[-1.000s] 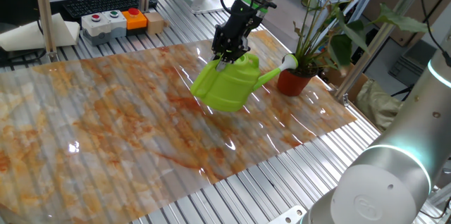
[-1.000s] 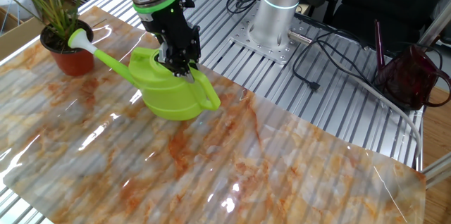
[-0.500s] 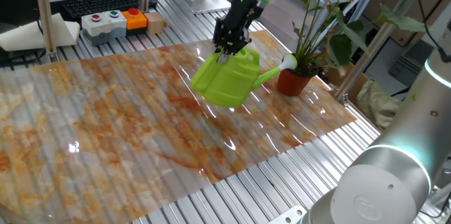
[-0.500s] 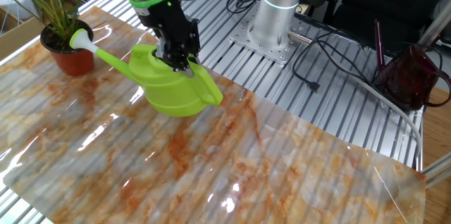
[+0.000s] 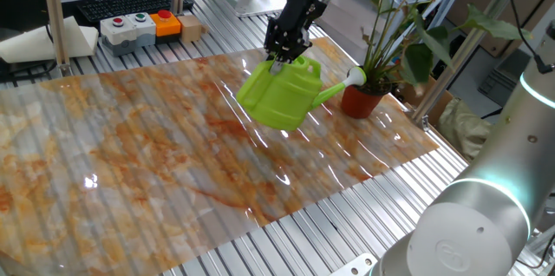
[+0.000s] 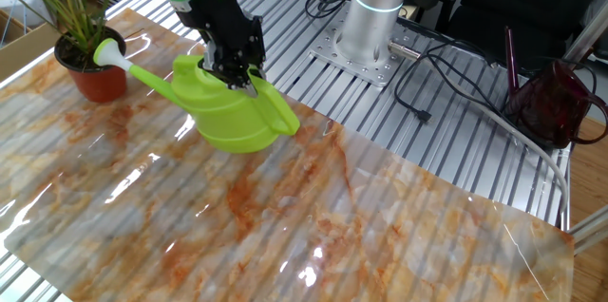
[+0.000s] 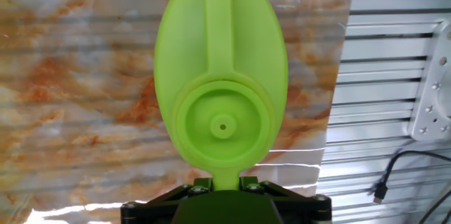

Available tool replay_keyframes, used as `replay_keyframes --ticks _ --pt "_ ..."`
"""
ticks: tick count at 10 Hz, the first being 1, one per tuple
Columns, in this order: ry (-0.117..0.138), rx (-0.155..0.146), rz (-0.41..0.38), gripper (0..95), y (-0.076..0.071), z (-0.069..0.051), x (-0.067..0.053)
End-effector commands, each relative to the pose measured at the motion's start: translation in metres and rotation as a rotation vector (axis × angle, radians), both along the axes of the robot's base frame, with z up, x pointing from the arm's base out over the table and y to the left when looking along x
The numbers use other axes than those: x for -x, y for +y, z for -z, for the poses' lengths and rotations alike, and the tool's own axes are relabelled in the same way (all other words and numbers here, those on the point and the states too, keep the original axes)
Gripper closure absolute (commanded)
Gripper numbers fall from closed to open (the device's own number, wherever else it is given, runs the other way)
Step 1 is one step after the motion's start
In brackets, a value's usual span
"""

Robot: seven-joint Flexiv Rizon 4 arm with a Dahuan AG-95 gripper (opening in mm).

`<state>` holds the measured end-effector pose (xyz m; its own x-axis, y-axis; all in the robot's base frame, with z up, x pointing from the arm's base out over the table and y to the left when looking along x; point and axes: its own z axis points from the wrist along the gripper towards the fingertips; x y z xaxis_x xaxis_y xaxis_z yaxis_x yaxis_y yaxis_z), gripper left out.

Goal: Water the plant

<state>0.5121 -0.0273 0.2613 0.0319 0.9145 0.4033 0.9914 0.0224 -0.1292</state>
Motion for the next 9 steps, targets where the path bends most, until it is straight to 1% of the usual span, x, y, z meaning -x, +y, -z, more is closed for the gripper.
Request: replay_keyframes --ticks 1,3,9 --pt "0.007 -0.01 0.0 95.0 -0.001 -0.008 0.001" --pt "0.02 -0.017 0.006 95.0 -0.004 -0.013 -0.001" --pt "0.036 -0.019 0.001 95.0 -0.008 -0.023 -0.005"
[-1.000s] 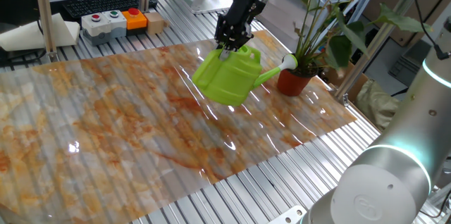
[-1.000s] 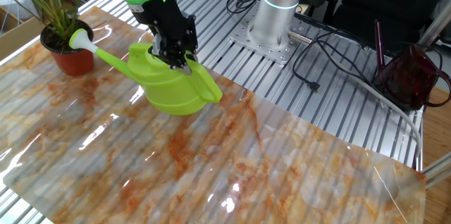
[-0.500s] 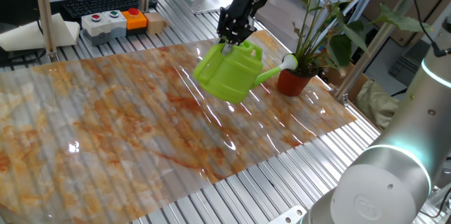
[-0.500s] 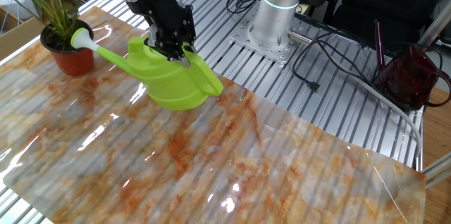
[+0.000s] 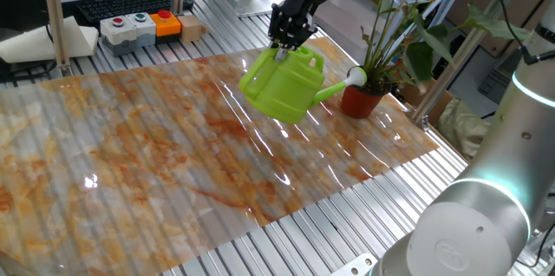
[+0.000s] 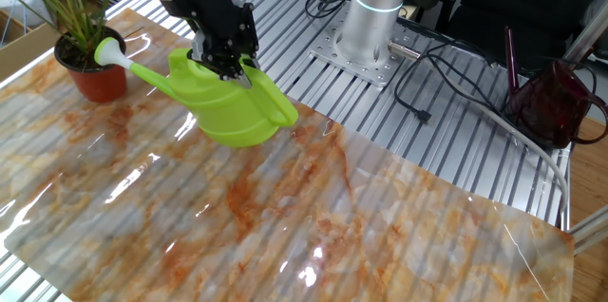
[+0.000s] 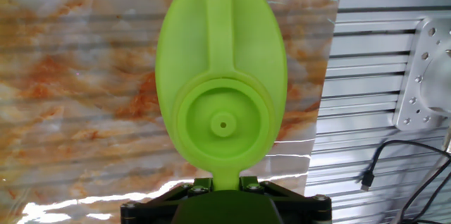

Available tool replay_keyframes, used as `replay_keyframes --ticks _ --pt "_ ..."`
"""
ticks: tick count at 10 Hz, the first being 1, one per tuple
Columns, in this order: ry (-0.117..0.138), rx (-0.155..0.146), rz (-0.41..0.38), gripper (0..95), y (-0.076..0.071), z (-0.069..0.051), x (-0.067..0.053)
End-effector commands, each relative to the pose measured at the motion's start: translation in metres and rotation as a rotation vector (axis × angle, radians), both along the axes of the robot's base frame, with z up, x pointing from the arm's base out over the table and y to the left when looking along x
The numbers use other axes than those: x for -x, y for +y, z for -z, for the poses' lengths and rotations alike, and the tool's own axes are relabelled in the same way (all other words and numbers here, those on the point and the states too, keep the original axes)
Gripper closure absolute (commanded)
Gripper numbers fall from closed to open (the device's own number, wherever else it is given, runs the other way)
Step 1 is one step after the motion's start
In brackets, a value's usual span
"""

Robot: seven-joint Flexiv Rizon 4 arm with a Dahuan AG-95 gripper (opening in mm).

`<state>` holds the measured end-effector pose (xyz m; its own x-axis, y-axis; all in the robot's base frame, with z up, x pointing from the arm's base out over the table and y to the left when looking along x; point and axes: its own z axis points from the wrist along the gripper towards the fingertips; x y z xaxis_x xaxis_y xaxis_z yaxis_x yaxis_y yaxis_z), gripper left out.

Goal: Water the plant

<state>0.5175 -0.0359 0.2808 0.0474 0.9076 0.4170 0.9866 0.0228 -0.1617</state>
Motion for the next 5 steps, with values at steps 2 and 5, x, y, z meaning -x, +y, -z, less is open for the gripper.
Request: replay_keyframes --ticks 2,5 --pt "0.005 -0.002 -0.002 95.0 -0.001 -0.006 0.0" --pt "0.019 -0.011 -0.005 95.0 -0.002 -0.015 -0.002"
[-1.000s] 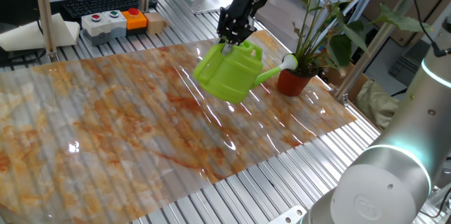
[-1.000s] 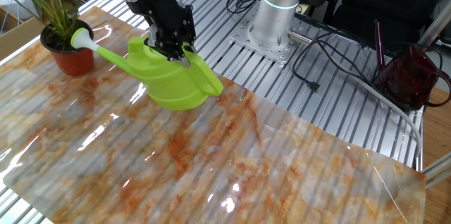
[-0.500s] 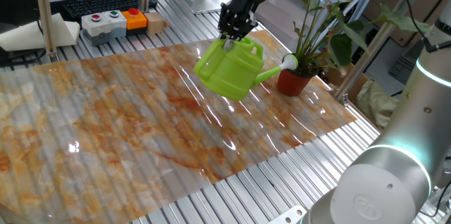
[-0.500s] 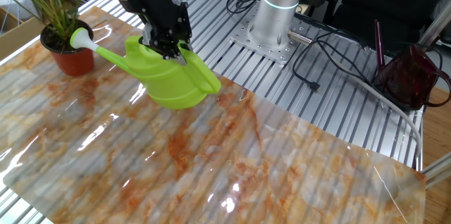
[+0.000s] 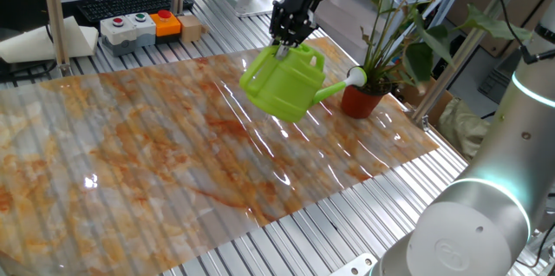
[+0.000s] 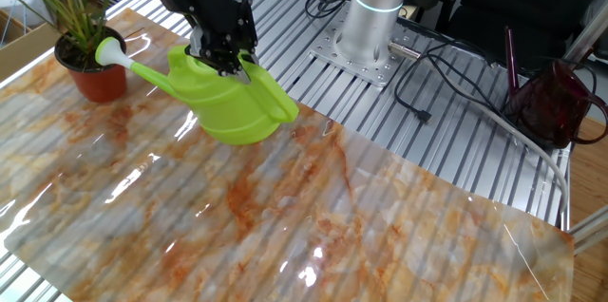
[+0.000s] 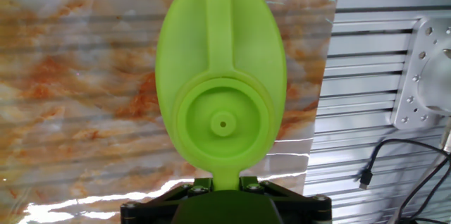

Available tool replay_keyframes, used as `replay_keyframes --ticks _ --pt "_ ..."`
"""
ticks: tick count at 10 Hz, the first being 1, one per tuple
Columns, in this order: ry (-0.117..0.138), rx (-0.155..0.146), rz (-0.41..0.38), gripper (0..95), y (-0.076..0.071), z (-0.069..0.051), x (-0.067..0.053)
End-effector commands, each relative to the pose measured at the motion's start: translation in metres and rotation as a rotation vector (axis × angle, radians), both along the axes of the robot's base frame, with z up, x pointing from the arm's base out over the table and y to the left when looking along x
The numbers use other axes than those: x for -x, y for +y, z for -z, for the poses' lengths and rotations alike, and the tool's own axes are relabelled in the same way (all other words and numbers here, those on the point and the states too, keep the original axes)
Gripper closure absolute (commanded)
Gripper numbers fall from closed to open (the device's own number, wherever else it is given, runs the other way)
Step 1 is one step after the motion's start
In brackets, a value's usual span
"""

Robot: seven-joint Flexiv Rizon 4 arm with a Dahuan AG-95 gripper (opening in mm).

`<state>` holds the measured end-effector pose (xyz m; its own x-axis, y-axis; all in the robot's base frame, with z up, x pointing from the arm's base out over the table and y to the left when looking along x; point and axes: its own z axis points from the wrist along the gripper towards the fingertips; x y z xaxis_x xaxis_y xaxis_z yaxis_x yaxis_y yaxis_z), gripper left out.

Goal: Water the plant

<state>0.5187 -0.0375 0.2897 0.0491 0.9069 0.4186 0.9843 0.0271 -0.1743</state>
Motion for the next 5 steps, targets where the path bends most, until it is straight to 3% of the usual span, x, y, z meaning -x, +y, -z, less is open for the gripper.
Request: replay_keyframes --ticks 1,5 --pt "0.008 -0.009 -0.01 95.0 -0.0014 -0.008 -0.0002" --pt "0.022 -0.01 -0.022 95.0 -0.0055 -0.0117 -0.0016"
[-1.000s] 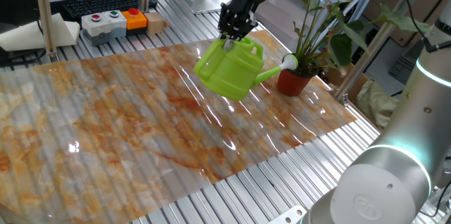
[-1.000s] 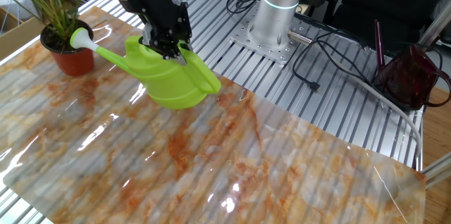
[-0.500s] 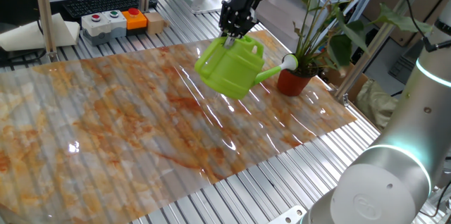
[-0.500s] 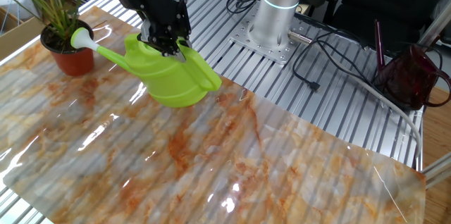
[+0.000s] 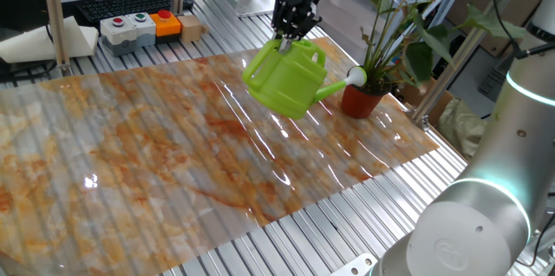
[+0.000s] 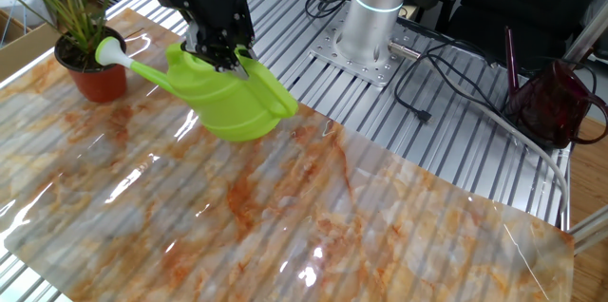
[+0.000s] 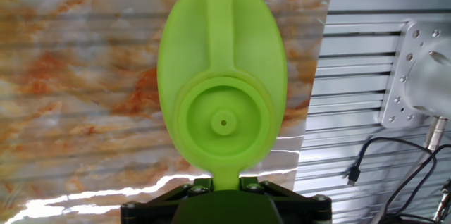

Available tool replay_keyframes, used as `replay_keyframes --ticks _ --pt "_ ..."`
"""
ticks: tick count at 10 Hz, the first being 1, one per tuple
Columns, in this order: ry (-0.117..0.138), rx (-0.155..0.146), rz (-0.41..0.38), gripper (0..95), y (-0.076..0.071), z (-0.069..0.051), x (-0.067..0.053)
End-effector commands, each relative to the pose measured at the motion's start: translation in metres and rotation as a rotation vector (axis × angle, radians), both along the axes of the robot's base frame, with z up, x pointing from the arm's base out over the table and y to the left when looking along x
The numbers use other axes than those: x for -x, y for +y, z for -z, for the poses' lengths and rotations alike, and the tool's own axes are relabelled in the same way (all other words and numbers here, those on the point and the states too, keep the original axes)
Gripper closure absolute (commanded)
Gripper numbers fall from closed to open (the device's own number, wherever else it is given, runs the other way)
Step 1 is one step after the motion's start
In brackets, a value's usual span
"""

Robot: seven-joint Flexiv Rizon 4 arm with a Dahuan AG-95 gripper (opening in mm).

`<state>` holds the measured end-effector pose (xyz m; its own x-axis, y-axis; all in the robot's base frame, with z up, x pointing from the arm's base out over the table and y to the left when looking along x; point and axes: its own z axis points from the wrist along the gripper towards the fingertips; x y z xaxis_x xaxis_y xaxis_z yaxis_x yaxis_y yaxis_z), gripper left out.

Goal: Water the plant

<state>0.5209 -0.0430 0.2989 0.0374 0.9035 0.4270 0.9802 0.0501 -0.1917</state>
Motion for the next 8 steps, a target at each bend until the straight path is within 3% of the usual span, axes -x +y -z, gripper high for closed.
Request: replay_keyframes --ticks 1,8 --pt "0.006 0.0 -0.003 95.0 0.0 -0.003 0.001" --pt "0.026 -0.009 -0.018 95.0 -0.004 -0.016 -0.001"
